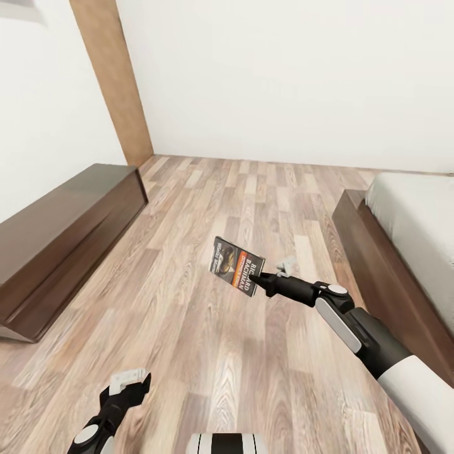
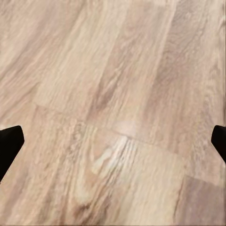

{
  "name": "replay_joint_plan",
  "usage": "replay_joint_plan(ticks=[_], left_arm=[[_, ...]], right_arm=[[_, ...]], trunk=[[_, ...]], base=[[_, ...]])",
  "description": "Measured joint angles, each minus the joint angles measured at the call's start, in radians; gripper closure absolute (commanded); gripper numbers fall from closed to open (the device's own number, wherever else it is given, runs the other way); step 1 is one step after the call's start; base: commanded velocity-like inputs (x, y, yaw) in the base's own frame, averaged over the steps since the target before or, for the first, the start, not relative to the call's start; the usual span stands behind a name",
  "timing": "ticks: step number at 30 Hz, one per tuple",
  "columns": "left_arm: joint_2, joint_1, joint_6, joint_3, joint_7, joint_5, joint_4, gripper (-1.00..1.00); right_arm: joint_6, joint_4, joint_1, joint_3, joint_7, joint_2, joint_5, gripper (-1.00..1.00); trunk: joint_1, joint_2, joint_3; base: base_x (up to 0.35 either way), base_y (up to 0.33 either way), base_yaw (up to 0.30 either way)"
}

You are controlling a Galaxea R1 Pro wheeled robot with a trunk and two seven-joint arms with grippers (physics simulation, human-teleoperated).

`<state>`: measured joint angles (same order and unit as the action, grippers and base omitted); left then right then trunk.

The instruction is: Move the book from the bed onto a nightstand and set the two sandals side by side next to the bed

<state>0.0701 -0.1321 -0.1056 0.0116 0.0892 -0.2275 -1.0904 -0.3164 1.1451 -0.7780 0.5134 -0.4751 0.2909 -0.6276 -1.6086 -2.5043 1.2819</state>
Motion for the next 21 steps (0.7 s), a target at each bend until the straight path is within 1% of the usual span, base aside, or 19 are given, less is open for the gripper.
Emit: replay_joint_plan(ticks=[14, 16, 21], left_arm=[[0.001, 0.0, 0.0, 0.0, 0.0, 0.0, 0.0, -1.0], [0.001, 0.0, 0.0, 0.0, 0.0, 0.0, 0.0, -1.0], [0.001, 0.0, 0.0, -0.001, 0.0, 0.0, 0.0, -1.0]], right_arm=[[0.0, 0.0, 0.0, -0.001, 0.0, 0.0, 0.0, 1.0], [0.0, 0.0, 0.0, -0.001, 0.0, 0.0, 0.0, 1.0], [0.0, 0.0, 0.0, -0.001, 0.001, 0.0, 0.0, 1.0]], trunk=[[0.0, 0.0, 0.007], [0.0, 0.0, 0.008], [0.0, 0.0, 0.011]], base=[[0.335, 0.123, -0.255], [0.335, 0.123, -0.175], [0.335, 0.122, -0.046]])
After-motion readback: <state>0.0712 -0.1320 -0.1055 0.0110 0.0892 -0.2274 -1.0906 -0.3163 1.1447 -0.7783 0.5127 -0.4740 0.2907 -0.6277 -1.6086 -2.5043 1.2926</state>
